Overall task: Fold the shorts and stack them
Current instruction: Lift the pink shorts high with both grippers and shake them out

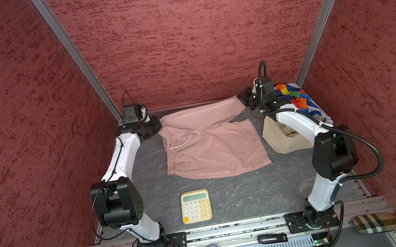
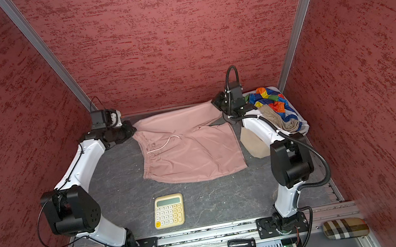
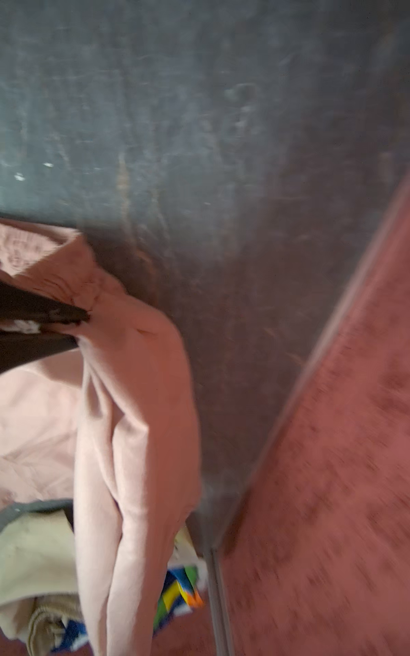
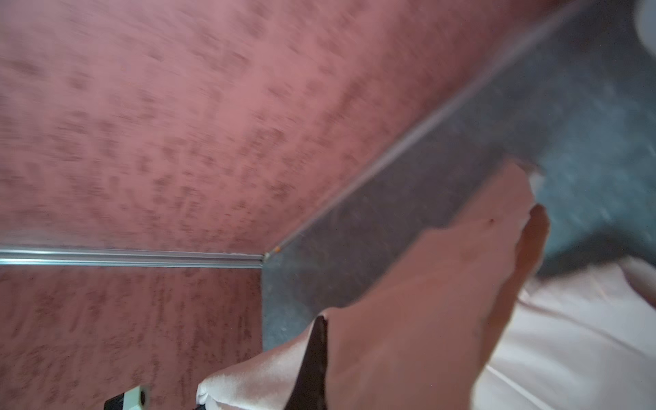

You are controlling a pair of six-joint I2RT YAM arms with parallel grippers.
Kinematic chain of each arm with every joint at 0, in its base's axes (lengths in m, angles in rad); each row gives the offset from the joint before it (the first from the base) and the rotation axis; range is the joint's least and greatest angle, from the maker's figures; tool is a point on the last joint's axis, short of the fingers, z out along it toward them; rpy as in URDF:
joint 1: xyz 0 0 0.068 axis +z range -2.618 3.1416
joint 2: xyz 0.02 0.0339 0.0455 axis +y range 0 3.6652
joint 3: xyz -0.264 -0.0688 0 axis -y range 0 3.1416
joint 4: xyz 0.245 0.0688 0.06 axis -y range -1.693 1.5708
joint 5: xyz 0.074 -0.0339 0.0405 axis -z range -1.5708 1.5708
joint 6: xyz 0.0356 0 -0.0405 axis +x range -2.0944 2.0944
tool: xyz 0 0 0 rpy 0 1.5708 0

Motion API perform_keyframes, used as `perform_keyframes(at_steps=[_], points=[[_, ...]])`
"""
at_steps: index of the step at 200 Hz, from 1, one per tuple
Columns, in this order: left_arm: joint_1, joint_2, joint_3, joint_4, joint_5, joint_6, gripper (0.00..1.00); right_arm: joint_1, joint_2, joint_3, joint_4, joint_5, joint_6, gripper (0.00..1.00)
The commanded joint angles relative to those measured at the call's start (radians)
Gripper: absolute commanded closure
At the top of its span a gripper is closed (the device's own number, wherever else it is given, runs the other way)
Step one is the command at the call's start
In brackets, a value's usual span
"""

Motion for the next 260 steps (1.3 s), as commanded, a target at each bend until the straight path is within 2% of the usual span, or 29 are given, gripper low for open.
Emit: perform_keyframes(at_steps=[1, 27, 55, 88, 108, 127, 165, 226, 260], points=[[0.017, 0.007, 0.131, 0.049, 0.026, 0.007, 1.0, -0.027, -0.02, 0.195, -0.195, 0.031, -0.182, 1.0], [0.039, -0.065, 0.23, 0.073, 0.052, -0.014, 1.0, -0.032, -0.067, 0.403, -0.304, 0.006, -0.306, 1.0], [0.036, -0.217, 0.227, 0.131, 0.039, -0.056, 1.0, -0.034, -0.183, 0.516, -0.332, -0.017, -0.393, 1.0], [0.008, -0.408, 0.199, 0.14, 0.008, -0.069, 1.0, -0.044, -0.281, 0.622, -0.363, -0.036, -0.454, 1.0], [0.006, -0.501, 0.207, 0.135, -0.015, -0.073, 1.0, -0.061, -0.286, 0.697, -0.394, -0.046, -0.461, 1.0], [0.008, -0.523, 0.259, 0.104, -0.044, -0.073, 1.0, -0.084, -0.251, 0.774, -0.414, -0.05, -0.463, 1.0], [0.06, -0.402, 0.345, 0.039, -0.025, -0.072, 1.0, -0.172, -0.067, 0.923, -0.429, -0.101, -0.415, 1.0], [0.125, -0.056, 0.202, 0.074, 0.076, -0.069, 1.0, -0.204, 0.409, 0.999, -0.439, -0.165, -0.414, 1.0], [0.13, 0.164, 0.211, 0.098, 0.126, -0.063, 1.0, -0.204, 0.635, 1.085, -0.432, -0.152, -0.437, 1.0]])
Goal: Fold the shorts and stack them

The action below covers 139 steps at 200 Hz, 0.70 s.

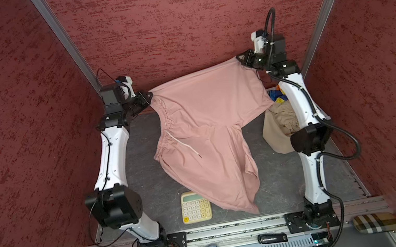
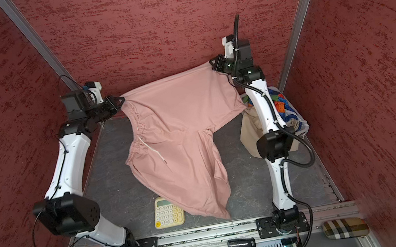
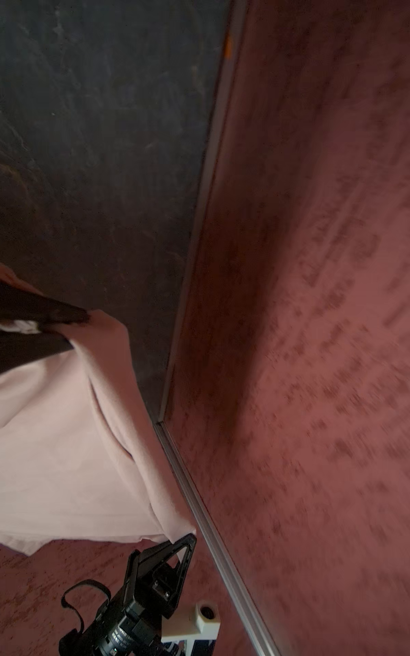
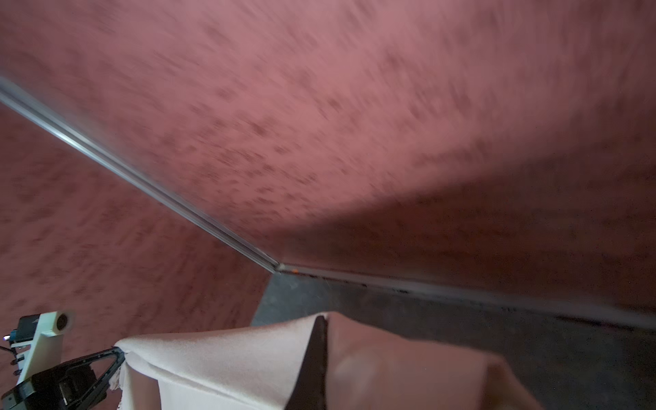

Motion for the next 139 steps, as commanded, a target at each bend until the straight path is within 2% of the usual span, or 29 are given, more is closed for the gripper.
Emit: perform_keyframes(at_steps=[1, 42, 81, 101, 120, 139], points=[[0.067, 0.07, 0.02, 0.0, -0.083, 0.004, 1.0, -0.073, 0.067, 0.093, -0.004, 0.127, -0.029, 1.0], [0.069, 0.245, 0.056, 0.034, -0.084, 0.038, 1.0, -0.069, 0.112, 0.079, -0.015, 0.127, -0.056, 1.0], [0.072, 0.388, 0.241, -0.043, -0.029, 0.038, 1.0, -0.072, 0.028, 0.079, -0.041, 0.145, -0.053, 1.0], [0.084, 0.418, 0.293, -0.07, 0.008, 0.012, 1.0, -0.056, -0.029, 0.045, -0.131, 0.124, -0.054, 1.0], [0.1, 0.407, 0.229, -0.045, 0.072, -0.042, 1.0, -0.002, -0.143, -0.146, -0.183, 0.157, -0.101, 1.0], [0.106, 0.367, 0.107, -0.001, 0.112, -0.066, 1.0, 0.06, -0.349, -0.557, 0.008, 0.17, -0.061, 1.0]])
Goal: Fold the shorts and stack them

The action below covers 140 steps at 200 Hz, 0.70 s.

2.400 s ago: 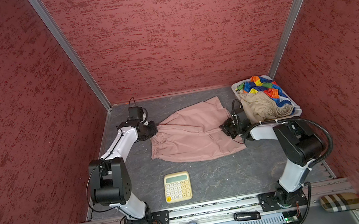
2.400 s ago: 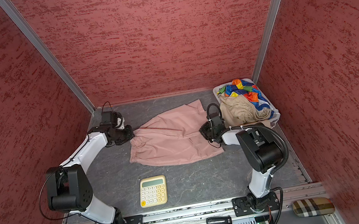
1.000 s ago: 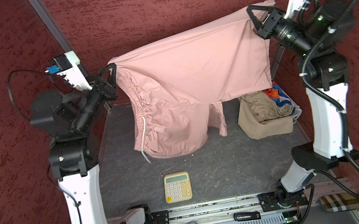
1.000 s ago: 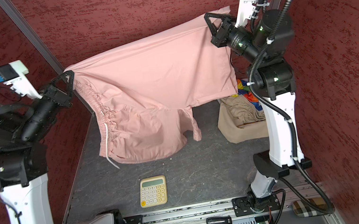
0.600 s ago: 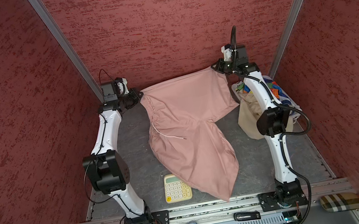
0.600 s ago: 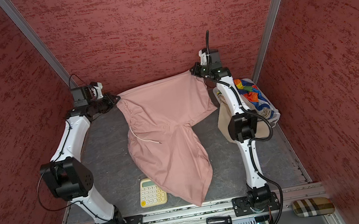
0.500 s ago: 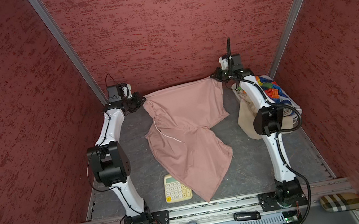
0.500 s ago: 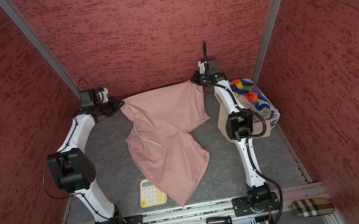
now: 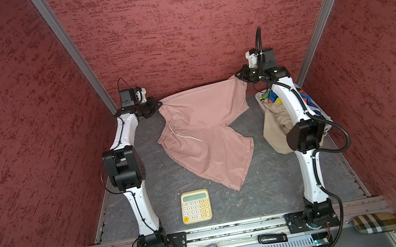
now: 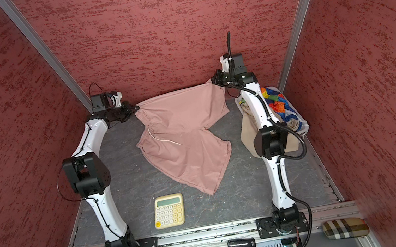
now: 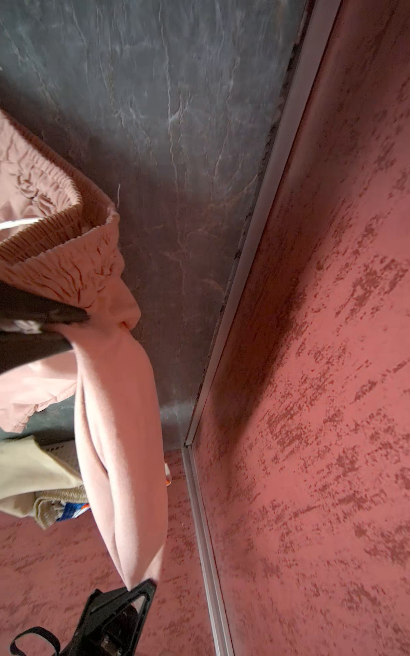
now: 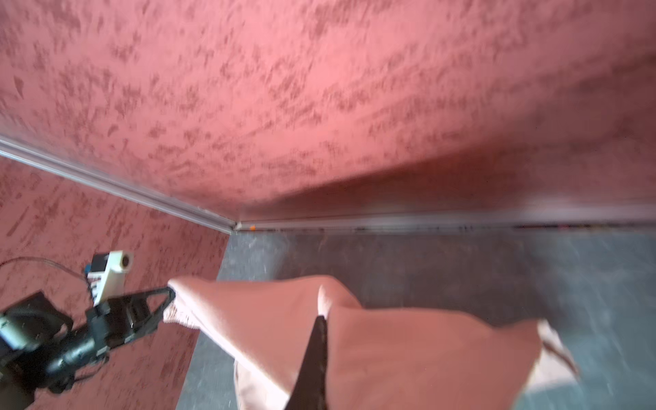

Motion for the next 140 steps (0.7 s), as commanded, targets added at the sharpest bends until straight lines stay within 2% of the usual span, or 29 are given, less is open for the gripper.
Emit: perform_keyframes(at_steps=[1, 22, 51, 78, 95, 108, 117, 128, 133, 138, 140], points=[[0.081, -0.026, -0.12, 0.007, -0.029, -0.049, 1.0, 0.033, -0.225, -0.358, 0.118, 0.119, -0.001, 1.0], [0.088, -0.078, -0.232, 0.024, -0.021, -0.052, 1.0, 0.068, -0.38, -0.697, 0.274, 0.083, 0.104, 1.0], [0.118, -0.152, -0.384, 0.065, -0.004, -0.067, 1.0, 0.155, -0.55, -1.011, 0.375, 0.103, 0.189, 1.0], [0.133, -0.175, -0.458, 0.069, 0.004, -0.06, 0.99, 0.268, -0.665, -1.271, 0.473, 0.131, 0.288, 1.0], [0.142, -0.184, -0.503, 0.088, 0.018, -0.069, 0.88, 0.343, -0.704, -1.421, 0.531, 0.16, 0.348, 1.0], [0.147, -0.203, -0.535, 0.112, 0.052, -0.09, 0.85, 0.382, -0.726, -1.525, 0.585, 0.162, 0.397, 1.0], [0.15, -0.225, -0.555, 0.127, 0.075, -0.108, 0.72, 0.398, -0.738, -1.588, 0.615, 0.166, 0.423, 1.0], [0.152, -0.263, -0.582, 0.14, 0.097, -0.148, 0.45, 0.405, -0.751, -1.655, 0.65, 0.16, 0.447, 1.0], [0.153, -0.282, -0.596, 0.155, 0.112, -0.176, 0.3, 0.406, -0.758, -1.679, 0.662, 0.159, 0.454, 1.0], [0.155, -0.303, -0.612, 0.166, 0.129, -0.204, 0.05, 0.406, -0.761, -1.696, 0.667, 0.16, 0.456, 1.0], [0.155, -0.312, -0.618, 0.173, 0.133, -0.214, 0.01, 0.406, -0.761, -1.701, 0.668, 0.161, 0.455, 1.0]])
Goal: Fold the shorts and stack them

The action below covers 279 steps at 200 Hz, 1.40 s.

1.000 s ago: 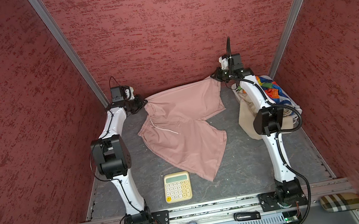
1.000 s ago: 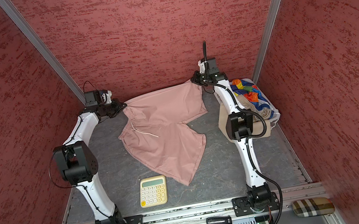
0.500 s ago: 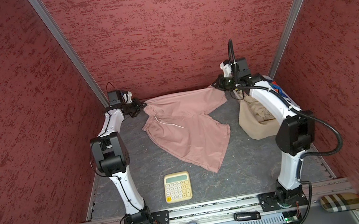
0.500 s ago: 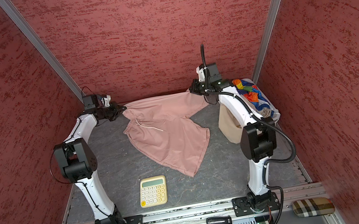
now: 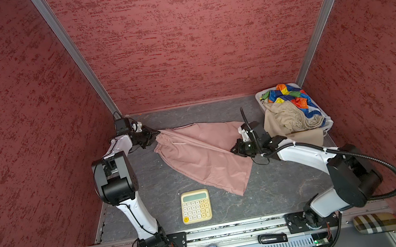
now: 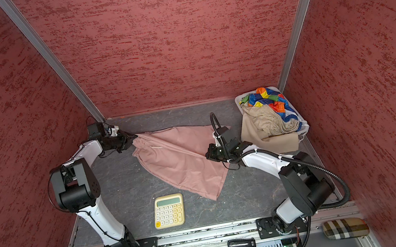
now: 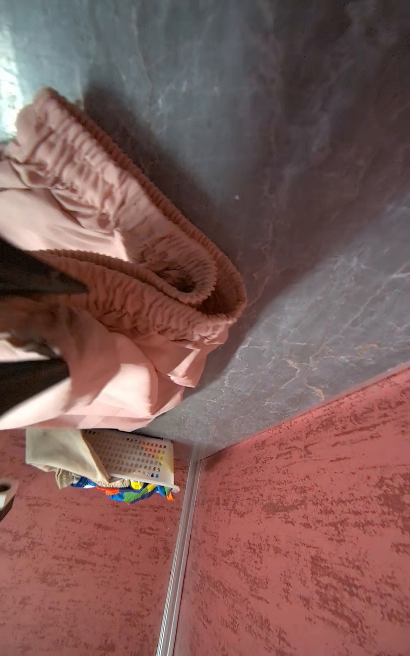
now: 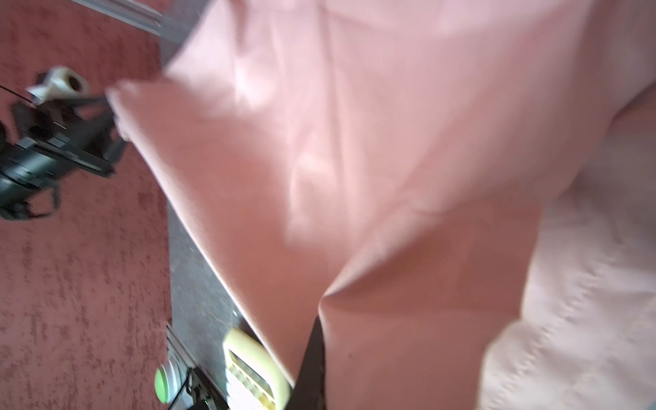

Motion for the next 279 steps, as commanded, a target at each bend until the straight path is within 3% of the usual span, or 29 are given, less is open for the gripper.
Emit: perform_keyframes(at_steps=[1, 37, 60, 77, 119, 151, 181, 215, 267, 279], points=[[0.025, -0.109, -0.041, 0.102, 0.049, -0.11, 0.0, -0.002, -0.033, -0.085, 0.088, 0.053, 0.082, 1.0], [0.038, -0.253, -0.185, 0.179, 0.136, -0.359, 0.01, -0.002, -0.074, -0.08, 0.052, 0.075, 0.036, 1.0], [0.043, -0.313, -0.392, 0.424, 0.215, -0.623, 0.01, -0.002, -0.069, -0.078, 0.055, 0.082, 0.028, 1.0], [0.042, -0.326, -0.516, 0.555, 0.223, -0.739, 0.01, -0.002, -0.062, -0.077, 0.084, 0.062, 0.044, 1.0], [0.024, -0.281, -0.574, 0.554, 0.165, -0.716, 0.01, 0.0, -0.07, -0.062, 0.098, 0.06, 0.059, 1.0], [0.014, -0.218, -0.61, 0.793, 0.117, -0.88, 0.02, 0.0, -0.057, -0.07, 0.127, 0.054, 0.063, 1.0], [-0.004, -0.145, -0.509, 0.7, 0.077, -0.794, 0.11, 0.0, -0.057, -0.09, 0.146, 0.056, 0.076, 1.0], [-0.009, -0.093, -0.521, 0.772, 0.089, -0.803, 0.29, -0.005, -0.083, -0.081, 0.112, 0.083, 0.064, 1.0], [-0.014, -0.021, -0.4, 0.857, 0.147, -0.825, 0.98, -0.01, -0.098, 0.093, -0.021, 0.093, -0.001, 1.0], [-0.014, -0.026, -0.361, 0.887, 0.152, -0.845, 1.0, -0.007, -0.124, 0.147, -0.073, 0.102, -0.012, 1.0]])
